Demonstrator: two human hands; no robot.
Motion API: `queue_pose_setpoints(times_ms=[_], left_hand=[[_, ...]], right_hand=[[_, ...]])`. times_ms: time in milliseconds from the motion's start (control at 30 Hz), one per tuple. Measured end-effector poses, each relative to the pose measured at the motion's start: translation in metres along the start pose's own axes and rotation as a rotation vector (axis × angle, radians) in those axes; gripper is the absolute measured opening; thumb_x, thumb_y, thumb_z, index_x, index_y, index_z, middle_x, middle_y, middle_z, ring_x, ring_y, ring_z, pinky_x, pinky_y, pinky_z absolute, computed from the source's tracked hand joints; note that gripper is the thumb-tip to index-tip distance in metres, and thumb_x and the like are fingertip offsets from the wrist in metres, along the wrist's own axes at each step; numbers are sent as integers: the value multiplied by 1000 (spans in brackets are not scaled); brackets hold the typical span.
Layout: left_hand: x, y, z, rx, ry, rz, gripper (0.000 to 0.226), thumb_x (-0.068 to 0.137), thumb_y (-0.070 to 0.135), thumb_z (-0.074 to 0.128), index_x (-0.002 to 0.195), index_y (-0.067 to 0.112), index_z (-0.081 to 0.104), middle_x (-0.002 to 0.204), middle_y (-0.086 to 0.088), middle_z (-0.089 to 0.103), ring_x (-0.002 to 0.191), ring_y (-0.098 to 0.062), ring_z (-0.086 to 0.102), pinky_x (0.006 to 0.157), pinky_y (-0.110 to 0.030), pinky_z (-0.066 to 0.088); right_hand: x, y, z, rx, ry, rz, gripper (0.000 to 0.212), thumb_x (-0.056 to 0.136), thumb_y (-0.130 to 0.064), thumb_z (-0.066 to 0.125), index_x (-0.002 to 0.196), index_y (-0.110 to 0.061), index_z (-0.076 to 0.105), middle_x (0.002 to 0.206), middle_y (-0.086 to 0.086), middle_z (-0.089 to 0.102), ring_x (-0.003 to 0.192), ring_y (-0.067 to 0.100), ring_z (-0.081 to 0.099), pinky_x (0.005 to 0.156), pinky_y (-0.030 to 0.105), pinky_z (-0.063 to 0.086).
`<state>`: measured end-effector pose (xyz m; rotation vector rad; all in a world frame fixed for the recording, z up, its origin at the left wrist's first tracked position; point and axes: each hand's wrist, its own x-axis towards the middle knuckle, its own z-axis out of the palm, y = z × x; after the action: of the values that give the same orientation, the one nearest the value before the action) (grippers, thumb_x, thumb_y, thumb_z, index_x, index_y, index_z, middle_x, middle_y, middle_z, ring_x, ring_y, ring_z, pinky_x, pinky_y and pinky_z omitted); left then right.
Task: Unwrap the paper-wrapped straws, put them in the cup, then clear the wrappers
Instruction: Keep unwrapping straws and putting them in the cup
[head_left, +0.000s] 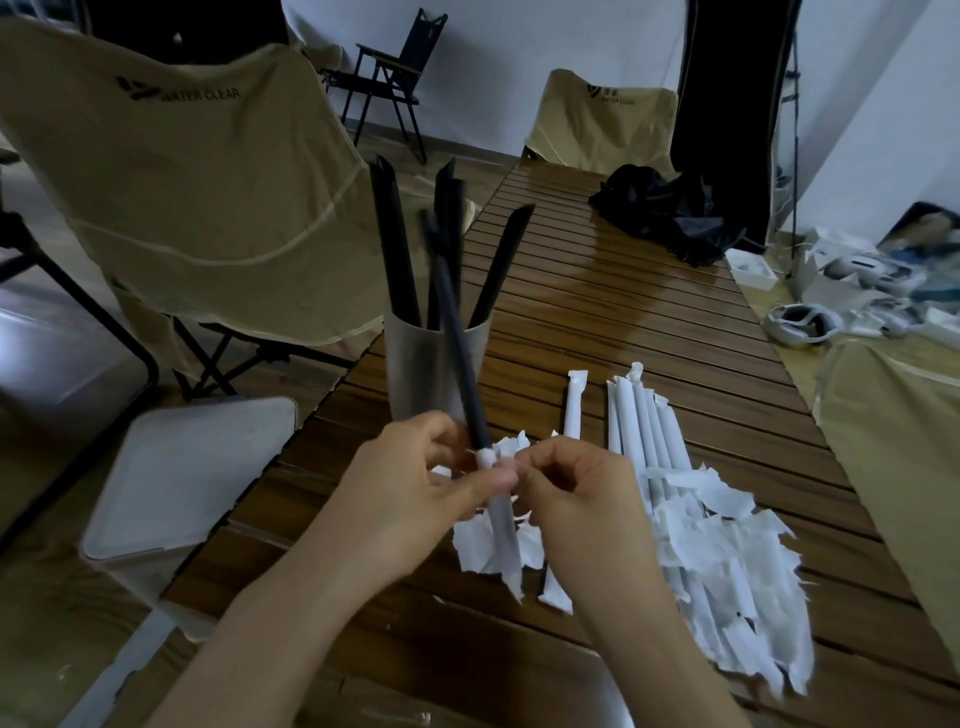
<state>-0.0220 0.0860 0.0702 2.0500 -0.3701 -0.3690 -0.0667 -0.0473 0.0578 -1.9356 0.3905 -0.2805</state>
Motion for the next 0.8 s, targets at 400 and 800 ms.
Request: queue_pose_setpoints(times_ms=[400, 800], left_hand=[[-1, 4, -1, -61, -140, -121, 23, 79, 18, 72, 101, 22, 66, 91, 1, 74, 82, -7, 71, 82, -35, 59], [2, 1, 0, -115, -130, -149, 54, 81, 11, 71, 130, 16, 50, 99, -3, 73, 85, -12, 72, 81, -38, 59]], right_hand=[[-2, -2, -1, 127, -89, 86, 21, 90, -15, 61, 70, -11, 65, 67, 6, 64, 68, 14, 60, 66, 26, 51], [1, 3, -2, 60, -117, 85, 21, 93, -14, 55, 73, -12, 59, 65, 2, 58, 61, 10, 53, 57, 18, 48]])
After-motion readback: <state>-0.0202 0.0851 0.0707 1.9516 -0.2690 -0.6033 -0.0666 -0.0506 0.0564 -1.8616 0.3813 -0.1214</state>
